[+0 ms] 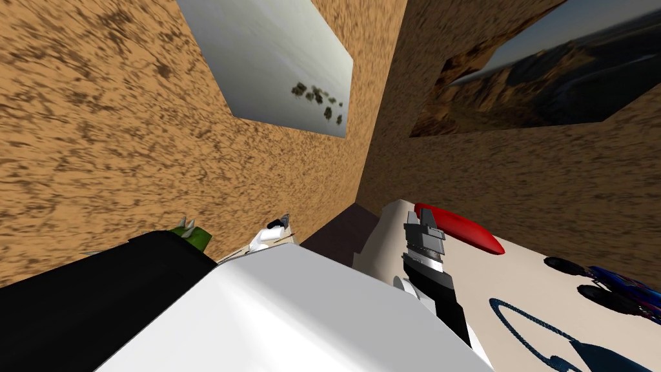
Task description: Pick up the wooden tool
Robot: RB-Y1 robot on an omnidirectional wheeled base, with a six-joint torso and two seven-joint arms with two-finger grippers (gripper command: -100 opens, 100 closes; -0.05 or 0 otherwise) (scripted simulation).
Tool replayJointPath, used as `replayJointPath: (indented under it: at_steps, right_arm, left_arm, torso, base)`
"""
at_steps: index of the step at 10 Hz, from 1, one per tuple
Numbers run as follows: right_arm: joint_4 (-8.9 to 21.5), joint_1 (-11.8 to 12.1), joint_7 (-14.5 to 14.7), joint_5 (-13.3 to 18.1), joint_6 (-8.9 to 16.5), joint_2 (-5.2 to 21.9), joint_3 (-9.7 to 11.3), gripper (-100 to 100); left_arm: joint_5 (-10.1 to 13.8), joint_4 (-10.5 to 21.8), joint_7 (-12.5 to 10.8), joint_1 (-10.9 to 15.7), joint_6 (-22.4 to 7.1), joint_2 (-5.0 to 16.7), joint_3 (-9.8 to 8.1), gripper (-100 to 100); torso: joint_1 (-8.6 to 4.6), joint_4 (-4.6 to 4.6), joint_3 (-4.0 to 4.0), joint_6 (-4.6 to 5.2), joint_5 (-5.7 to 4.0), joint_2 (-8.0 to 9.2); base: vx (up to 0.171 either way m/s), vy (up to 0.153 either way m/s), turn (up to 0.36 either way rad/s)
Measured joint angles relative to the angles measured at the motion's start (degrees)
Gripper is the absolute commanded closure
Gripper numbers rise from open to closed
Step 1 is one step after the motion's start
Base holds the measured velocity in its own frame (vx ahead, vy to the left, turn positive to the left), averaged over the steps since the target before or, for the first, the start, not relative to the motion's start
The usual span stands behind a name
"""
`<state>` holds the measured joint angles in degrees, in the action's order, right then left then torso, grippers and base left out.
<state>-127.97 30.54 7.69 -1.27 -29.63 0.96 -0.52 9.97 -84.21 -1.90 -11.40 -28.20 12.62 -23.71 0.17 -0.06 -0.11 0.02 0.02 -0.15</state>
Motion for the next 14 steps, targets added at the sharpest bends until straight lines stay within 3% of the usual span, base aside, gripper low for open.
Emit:
replayJointPath:
  at_steps: [4,6,9,11,14]
  right_arm:
    - [0.0,0.0,0.0,0.0,0.0,0.0,0.0,0]
    - [0.0,0.0,0.0,0.0,0.0,0.0,0.0,0]
    - [0.0,0.0,0.0,0.0,0.0,0.0,0.0,0]
    - [0.0,0.01,0.0,0.0,0.0,0.0,0.0,0]
    - [0.0,0.0,0.0,0.0,0.0,0.0,0.0,0]
  left_arm:
    - [0.73,5.75,0.19,1.94,-4.43,0.61,-1.63,-100]
    - [0.76,6.26,0.18,2.06,-5.01,0.65,-1.77,-100]
    - [0.59,9.23,0.12,3.1,-8.8,0.33,-3.03,-100]
    - [2.05,13.19,0.66,4.17,-10.75,1.53,-3.76,-100]
    - [1.88,14.81,0.57,4.77,-14.75,1.23,-4.77,-100]
  torso:
    - [0.0,0.01,0.02,0.0,0.0,0.03]
    - [-0.01,0.0,-0.02,0.0,-0.01,-0.04]
    - [-0.01,-0.01,-0.03,0.0,0.0,-0.06]
    - [0.01,-0.03,-0.08,0.0,0.0,-0.13]
    - [0.0,-0.01,-0.03,0.0,0.0,-0.06]
  base:
    - [0.024,-0.002,0.009]
    - [0.038,-0.002,0.007]
    - [0.044,-0.002,0.008]
    - [0.048,0.0,0.002]
    - [0.04,0.0,0.002]
